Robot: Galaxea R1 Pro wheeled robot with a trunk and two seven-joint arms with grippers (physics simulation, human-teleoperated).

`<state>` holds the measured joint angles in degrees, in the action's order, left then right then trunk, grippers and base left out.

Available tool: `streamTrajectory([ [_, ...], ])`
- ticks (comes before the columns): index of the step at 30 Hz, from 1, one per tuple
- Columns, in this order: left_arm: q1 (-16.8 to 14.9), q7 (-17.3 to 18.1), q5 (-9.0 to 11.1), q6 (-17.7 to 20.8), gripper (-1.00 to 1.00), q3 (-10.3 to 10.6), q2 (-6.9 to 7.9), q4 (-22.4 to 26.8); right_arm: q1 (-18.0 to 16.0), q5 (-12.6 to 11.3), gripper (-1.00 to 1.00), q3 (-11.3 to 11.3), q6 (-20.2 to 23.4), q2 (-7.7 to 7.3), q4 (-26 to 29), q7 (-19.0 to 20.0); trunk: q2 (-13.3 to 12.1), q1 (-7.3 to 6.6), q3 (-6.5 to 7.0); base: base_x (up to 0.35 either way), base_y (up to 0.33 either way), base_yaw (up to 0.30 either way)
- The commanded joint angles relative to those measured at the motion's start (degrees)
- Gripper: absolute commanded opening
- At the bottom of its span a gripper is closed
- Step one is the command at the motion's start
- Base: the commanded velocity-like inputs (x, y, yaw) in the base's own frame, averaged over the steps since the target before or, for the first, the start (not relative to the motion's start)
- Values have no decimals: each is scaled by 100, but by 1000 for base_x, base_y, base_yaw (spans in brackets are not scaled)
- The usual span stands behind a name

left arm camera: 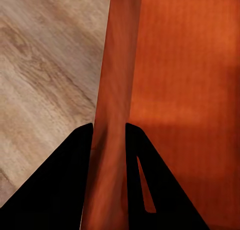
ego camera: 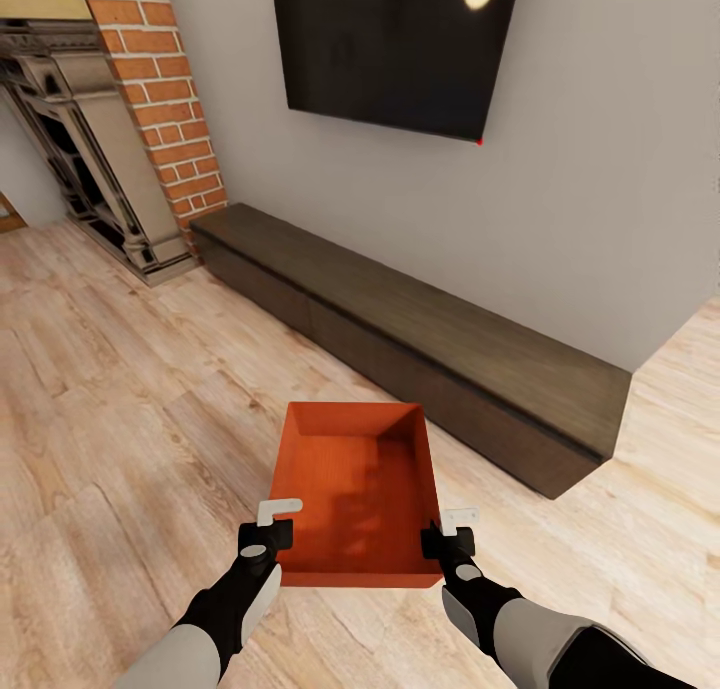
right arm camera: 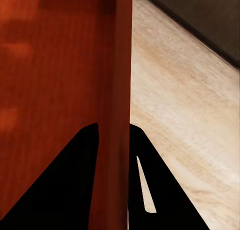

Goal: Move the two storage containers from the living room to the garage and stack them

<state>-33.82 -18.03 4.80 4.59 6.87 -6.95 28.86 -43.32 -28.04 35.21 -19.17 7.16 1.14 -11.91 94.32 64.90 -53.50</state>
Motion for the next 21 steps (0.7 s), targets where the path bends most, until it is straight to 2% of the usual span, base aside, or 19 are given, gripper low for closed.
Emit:
streamTrajectory([
  [1,-2,-69,-14,33,-100,-1,0,24,-1,8,-100,-120,10,48,0,4,-40,-23,15,0,0,0],
  [21,-2,-69,-14,33,-100,-1,-6,24,-3,-7,-100,-119,10,56,0,-13,-842,-462,374,0,0,0],
])
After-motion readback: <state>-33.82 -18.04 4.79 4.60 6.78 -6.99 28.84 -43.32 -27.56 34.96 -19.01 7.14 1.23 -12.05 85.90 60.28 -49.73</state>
